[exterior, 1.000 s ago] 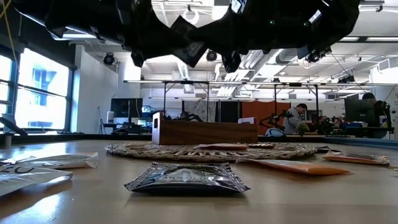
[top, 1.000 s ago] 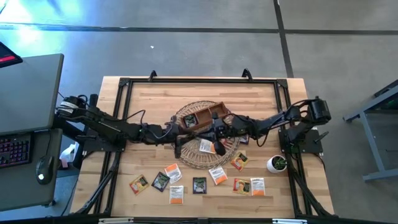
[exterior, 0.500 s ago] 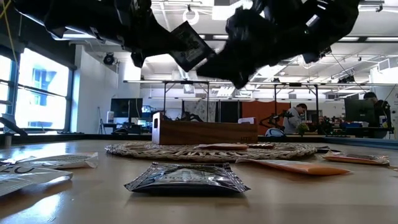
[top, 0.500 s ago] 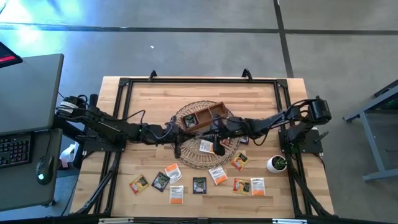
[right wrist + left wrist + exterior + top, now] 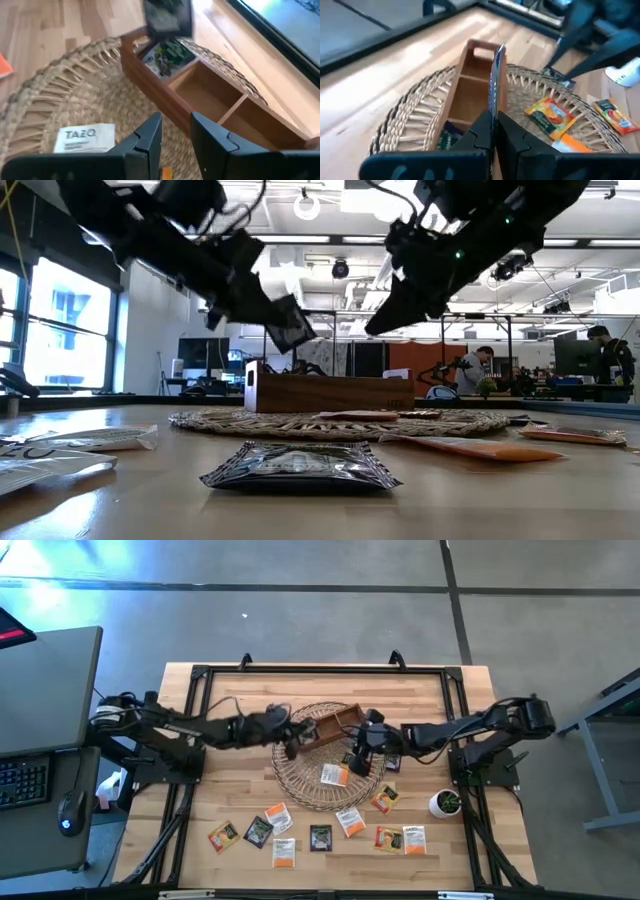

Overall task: Pick & Place Tea
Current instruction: Put the violet tea bag into the left section of the brown wooden organizer

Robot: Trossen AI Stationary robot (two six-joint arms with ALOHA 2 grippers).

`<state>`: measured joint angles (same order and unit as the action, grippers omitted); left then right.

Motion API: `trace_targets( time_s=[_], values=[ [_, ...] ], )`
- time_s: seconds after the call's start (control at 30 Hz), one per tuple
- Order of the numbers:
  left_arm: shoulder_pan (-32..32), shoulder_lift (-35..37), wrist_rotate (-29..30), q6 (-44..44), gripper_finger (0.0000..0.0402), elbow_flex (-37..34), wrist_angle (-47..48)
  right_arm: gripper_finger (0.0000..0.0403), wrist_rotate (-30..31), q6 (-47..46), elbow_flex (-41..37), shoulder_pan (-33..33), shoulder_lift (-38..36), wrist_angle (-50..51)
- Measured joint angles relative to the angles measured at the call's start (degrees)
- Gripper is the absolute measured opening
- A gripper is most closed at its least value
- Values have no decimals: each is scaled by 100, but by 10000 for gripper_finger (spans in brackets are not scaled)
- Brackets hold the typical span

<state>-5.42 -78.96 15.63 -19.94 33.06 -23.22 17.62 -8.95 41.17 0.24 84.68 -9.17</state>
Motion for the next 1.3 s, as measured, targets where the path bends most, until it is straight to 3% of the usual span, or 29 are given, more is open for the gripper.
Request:
trace_targets(
  time_s=[0.13,0.23,0.4,0.57,1.0,1.17,1.3],
  values=[
    [-608,-15,-1162,-48,3,-2,133,99,-15,1,0,57,-92,23],
    [-885,-15,-1664,-77,3,-2,331,99,-23,35,0,69,-89,60],
    [-1002,-44,-1763,79,3,-2,923,99,-16,39,0,67,-87,146],
    [-995,-63,-1812,403,9,-2,935,99,-19,40,0,67,-86,131],
    [-995,-63,-1940,735,127,5,995,99,-19,42,0,67,-84,127],
    [-995,-65,-2062,870,132,397,1535,99,-19,44,0,67,-82,125],
    [-995,-65,-1980,1115,110,906,2689,99,-19,44,0,67,-82,125]
  ],
)
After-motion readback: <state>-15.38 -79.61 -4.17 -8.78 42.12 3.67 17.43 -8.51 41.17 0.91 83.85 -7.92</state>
